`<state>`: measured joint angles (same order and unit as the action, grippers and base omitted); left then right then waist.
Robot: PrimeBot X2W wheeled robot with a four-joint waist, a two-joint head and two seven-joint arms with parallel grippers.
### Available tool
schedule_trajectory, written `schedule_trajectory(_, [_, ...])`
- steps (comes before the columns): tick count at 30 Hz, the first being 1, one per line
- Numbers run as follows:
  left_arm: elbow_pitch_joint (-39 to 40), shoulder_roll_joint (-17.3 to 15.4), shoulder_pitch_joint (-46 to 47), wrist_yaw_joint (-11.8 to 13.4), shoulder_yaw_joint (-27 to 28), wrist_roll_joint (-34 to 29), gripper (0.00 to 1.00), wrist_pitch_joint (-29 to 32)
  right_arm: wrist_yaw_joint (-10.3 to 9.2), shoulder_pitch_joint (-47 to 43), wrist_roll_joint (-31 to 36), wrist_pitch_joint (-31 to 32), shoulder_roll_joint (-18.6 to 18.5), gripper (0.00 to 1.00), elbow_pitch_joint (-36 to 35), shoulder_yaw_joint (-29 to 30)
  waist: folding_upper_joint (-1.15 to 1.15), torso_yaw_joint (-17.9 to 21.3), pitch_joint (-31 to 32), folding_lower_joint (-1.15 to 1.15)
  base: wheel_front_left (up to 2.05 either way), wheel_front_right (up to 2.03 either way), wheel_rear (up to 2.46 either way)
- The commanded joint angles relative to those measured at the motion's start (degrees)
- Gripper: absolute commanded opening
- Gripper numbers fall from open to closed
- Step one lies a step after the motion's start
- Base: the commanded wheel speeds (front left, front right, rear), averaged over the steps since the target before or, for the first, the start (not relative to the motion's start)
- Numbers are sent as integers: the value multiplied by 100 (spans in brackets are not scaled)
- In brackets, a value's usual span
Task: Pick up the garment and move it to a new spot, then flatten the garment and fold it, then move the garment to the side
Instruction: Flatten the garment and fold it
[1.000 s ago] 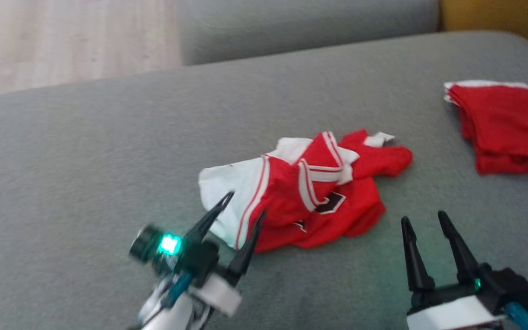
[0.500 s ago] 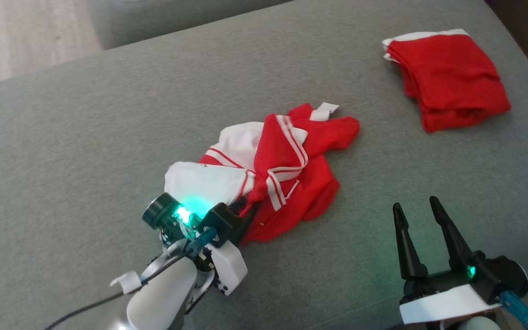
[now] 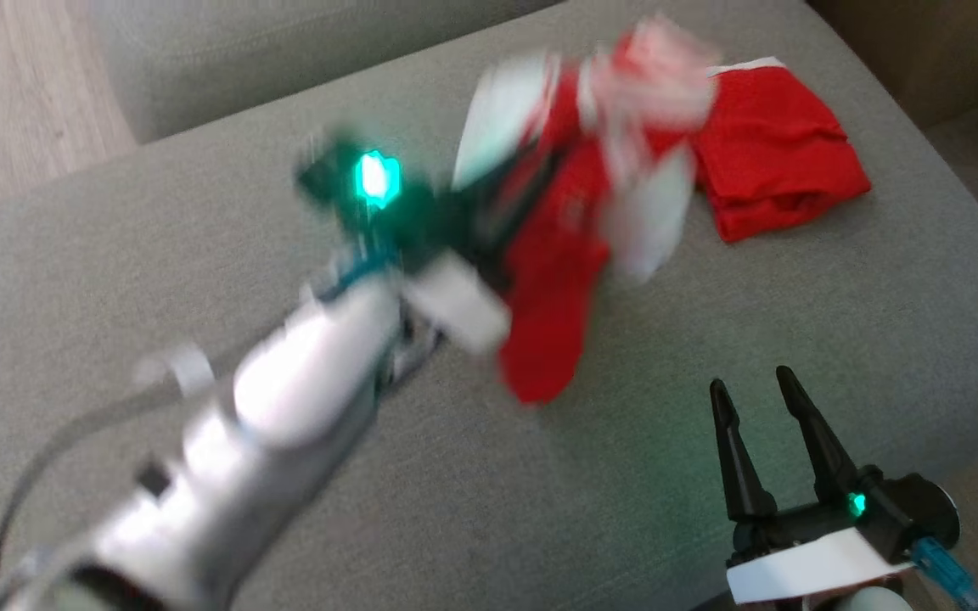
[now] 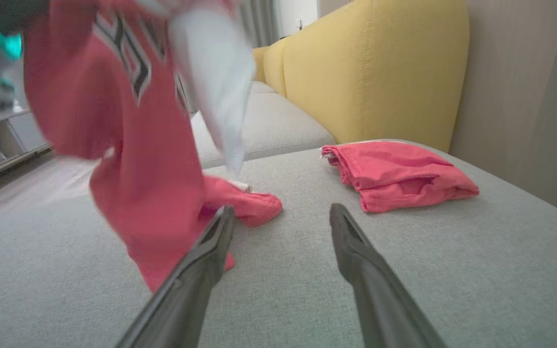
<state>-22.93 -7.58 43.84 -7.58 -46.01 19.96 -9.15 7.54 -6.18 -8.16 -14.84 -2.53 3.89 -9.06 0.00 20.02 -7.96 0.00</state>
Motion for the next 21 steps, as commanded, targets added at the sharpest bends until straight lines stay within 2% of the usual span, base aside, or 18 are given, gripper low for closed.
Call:
schedule_trajectory(1, [217,25,785,9,353,92,0,-173,-5,139,-20,-16,-35,100,-145,-131,0,16,71,0,0,0,0])
schedule_trajectory(6, [144,212,1928,91,1159,409,0,-502,-5,102,20,-16,-35,100,-139,-123,0,-80,234,0,0,0,0])
schedule_trajectory(10, [158,176,2032,201,1764,708,0,-567,-5,70,58,-16,-35,100,-170,-100,0,-299,286,0,0,0,0])
schedule_trajectory(15, [57,8,973,186,2084,1214,0,-576,-5,12,70,-16,-35,100,-179,-39,0,-590,285,0,0,0,0])
schedule_trajectory(17, [-37,-82,149,185,2142,1448,0,-577,-5,-9,81,-16,-35,100,-182,-18,0,-741,255,0,0,0,0])
schedule_trajectory(18, [-188,-147,-726,190,2146,1627,0,-579,-5,-18,94,-16,-35,100,-200,34,0,-901,192,0,0,0,0])
schedule_trajectory(21, [-504,-115,-1854,273,2196,1842,0,-581,-5,11,134,-16,-35,100,-224,93,0,-1137,58,0,0,0,0])
